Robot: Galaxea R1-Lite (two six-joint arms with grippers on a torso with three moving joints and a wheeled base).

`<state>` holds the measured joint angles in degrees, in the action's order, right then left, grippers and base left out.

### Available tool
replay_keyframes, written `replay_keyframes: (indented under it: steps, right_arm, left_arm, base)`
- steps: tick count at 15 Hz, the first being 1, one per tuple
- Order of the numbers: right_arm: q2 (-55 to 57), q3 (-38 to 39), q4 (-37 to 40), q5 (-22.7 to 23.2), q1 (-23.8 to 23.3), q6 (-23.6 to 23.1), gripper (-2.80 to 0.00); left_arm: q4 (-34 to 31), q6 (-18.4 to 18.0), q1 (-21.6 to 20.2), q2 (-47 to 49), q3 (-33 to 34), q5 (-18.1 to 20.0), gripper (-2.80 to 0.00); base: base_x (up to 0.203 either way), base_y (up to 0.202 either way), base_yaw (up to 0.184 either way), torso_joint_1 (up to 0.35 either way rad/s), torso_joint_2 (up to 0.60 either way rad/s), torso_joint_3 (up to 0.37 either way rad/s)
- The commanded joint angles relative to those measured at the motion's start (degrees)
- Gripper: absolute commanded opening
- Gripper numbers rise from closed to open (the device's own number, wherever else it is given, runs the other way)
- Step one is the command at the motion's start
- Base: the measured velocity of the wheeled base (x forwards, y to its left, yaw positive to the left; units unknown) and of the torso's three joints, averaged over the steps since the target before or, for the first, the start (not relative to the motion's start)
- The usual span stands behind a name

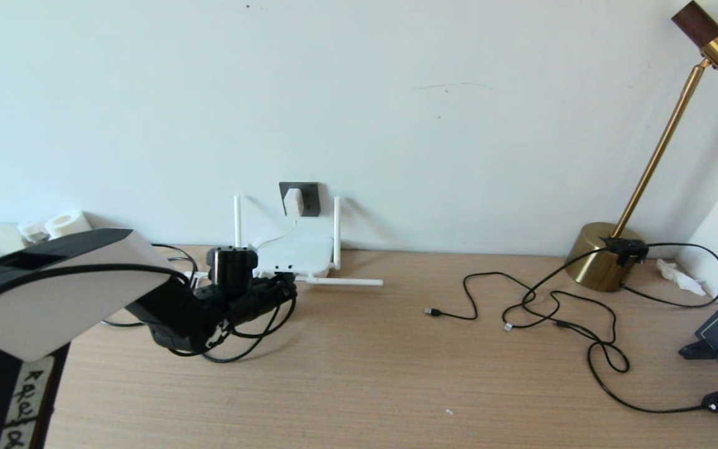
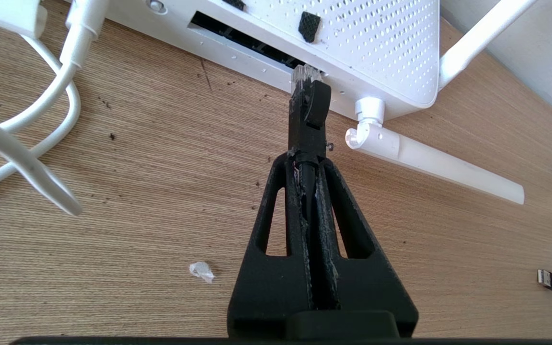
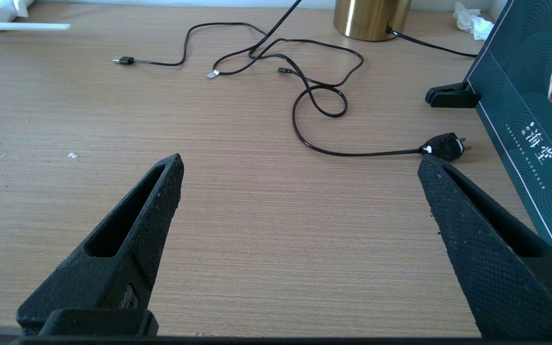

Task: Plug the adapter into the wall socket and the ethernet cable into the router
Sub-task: Plug cable into router interface

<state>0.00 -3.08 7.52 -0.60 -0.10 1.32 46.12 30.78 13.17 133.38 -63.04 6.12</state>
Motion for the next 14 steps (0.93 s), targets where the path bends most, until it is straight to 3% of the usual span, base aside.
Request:
replay_keyframes:
  steps: [1, 14]
  right_arm:
    - [0.09, 0.01, 0.04, -0.02, 0.01, 0.00, 0.00]
    - [0.09, 0.01, 0.04, -0.02, 0.01, 0.00, 0.00]
  left_arm:
    - [0.20, 0.16, -0.16, 0.13, -0.16, 0.03, -2.80]
    - [0.11, 0.16, -0.42, 0.66, -0.68, 0.12, -2.80]
  base:
    - [0.000, 0.000, 0.000, 0.000, 0.00, 0.000]
    - [0.000, 0.000, 0.000, 0.000, 0.00, 0.000]
